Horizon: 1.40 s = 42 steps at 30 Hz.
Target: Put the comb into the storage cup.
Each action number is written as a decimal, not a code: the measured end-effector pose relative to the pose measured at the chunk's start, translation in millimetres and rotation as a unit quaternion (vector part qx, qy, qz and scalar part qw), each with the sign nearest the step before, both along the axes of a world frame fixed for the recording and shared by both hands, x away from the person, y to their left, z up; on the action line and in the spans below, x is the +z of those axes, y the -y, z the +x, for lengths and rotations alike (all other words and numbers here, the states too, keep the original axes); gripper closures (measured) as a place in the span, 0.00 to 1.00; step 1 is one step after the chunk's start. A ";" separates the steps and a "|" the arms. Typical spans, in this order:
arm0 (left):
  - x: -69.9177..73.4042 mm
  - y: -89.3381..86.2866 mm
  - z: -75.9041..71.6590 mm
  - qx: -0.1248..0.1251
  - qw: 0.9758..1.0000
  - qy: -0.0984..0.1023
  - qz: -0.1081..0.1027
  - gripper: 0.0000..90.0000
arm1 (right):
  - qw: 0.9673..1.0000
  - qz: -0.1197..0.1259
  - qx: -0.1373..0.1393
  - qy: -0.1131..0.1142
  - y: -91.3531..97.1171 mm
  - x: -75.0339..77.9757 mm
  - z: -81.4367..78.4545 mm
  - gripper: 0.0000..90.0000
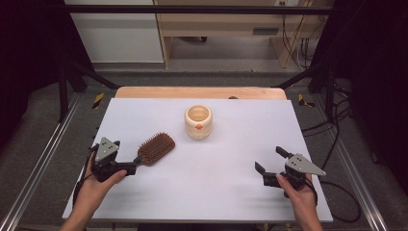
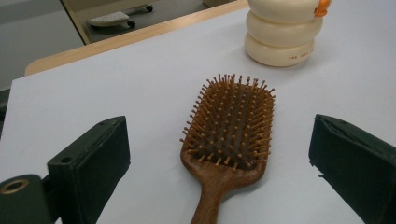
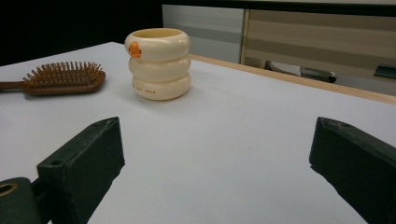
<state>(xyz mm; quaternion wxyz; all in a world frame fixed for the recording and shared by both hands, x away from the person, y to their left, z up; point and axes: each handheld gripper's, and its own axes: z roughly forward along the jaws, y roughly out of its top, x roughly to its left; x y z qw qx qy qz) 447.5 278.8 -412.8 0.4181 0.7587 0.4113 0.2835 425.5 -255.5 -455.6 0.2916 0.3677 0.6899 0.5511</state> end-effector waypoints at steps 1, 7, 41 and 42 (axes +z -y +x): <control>-0.5 -0.4 1.4 0.000 1.000 -0.002 -0.002 0.06 | 1.000 0.000 0.000 -0.001 -0.2 -0.2 0.1 0.04; -2.7 -6.3 8.9 0.010 1.000 -0.011 -0.007 0.10 | 1.000 -0.003 0.000 -0.001 -0.9 -0.3 -0.4 0.04; -24.7 -25.6 33.6 0.006 0.990 -0.122 0.066 1.00 | 1.000 -0.005 0.000 -0.005 -0.8 -1.1 0.7 0.04; -25.7 -25.9 33.9 0.006 0.990 -0.126 0.068 1.00 | 1.000 -0.005 0.000 -0.005 -0.8 -1.0 0.7 0.04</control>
